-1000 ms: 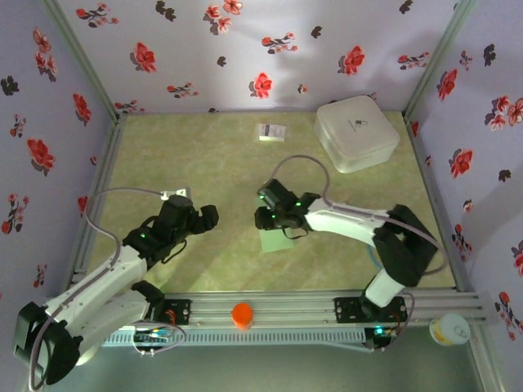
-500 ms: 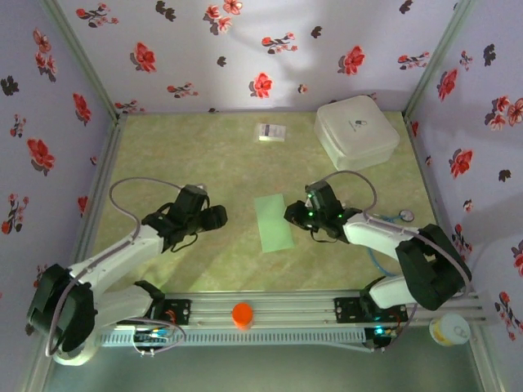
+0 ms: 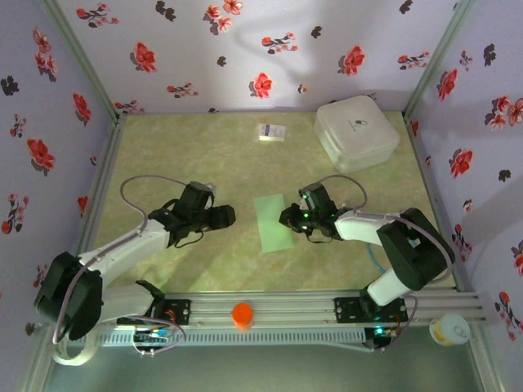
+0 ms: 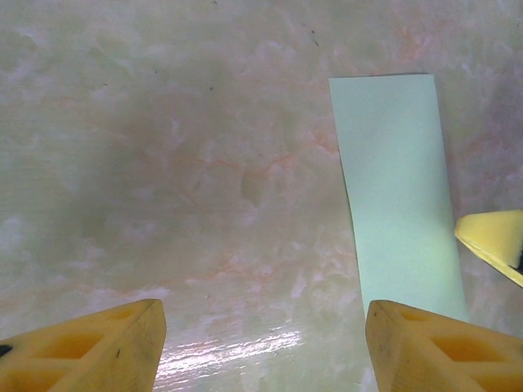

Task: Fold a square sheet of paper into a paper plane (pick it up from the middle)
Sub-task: Third fold the triangle at the center of the table.

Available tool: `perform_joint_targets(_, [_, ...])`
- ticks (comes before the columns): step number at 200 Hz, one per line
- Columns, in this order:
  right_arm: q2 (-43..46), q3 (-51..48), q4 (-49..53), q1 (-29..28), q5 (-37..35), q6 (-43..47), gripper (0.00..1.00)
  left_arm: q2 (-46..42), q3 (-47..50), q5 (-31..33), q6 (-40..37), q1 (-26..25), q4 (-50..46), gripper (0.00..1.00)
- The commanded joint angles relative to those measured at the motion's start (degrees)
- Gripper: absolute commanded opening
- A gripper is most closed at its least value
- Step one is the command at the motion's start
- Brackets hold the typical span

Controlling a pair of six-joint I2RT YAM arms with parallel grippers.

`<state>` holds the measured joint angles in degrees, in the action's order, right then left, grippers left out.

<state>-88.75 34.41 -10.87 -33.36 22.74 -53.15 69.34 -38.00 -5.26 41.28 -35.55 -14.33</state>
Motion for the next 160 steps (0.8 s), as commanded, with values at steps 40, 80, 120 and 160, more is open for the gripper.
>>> perform_joint_targets(40, [-2.47, 0.17, -1.19, 1.17, 2.23, -0.41, 0.15, 2.58, -2.56, -4.0, -0.34, 0.31, 1.33, 0.66])
perform_joint_targets(80, [-3.77, -1.46, -0.2, 1.77, 2.08, 0.33, 0.14, 5.3, -3.92, -5.94, -0.09, -0.11, 1.83, 0.64])
perform_joint_targets(120, [-4.65, -4.29, -4.21, 1.81, 2.82, -5.42, 0.13, 9.03, -5.44, -8.9, 1.73, -0.53, 3.87, 0.59])
perform_joint_targets(160, [-4.41, -5.56, -5.83, 1.81, 2.13, -7.7, 0.11, 15.38, -8.3, -12.03, 3.52, -1.82, 6.04, 0.54])
